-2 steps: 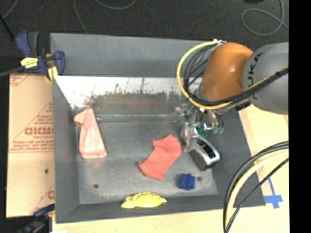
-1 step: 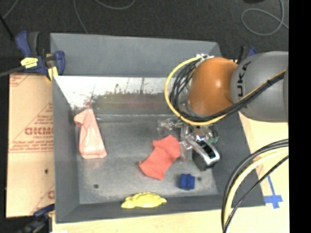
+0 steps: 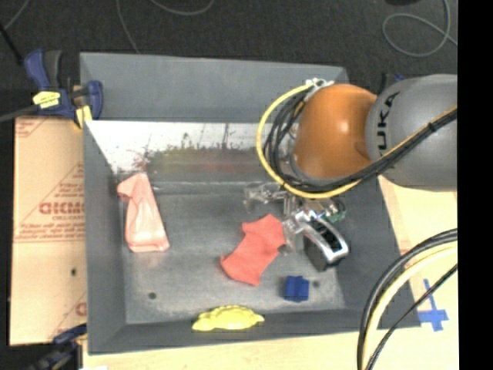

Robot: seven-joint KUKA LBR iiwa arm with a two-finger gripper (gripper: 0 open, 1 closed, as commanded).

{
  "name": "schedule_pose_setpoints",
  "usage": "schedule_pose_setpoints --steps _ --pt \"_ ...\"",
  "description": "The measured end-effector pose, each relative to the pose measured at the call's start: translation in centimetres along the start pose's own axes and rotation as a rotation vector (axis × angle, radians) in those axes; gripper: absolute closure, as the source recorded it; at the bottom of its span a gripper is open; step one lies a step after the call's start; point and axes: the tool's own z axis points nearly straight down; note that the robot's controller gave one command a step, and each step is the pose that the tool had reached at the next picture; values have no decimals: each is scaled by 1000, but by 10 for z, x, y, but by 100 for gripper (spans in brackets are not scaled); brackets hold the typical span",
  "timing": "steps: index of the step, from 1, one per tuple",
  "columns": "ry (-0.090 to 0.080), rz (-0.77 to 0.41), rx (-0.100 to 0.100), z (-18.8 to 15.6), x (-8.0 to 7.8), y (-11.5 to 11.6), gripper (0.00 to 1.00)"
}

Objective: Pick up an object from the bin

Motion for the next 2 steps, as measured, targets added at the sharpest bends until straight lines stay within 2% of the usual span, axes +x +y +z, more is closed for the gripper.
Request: schedule_pose_setpoints --steps 1,2 --pt "1 -182 -2 47 -6 5 0" --pt "-4 -508 3 57 1 12 100"
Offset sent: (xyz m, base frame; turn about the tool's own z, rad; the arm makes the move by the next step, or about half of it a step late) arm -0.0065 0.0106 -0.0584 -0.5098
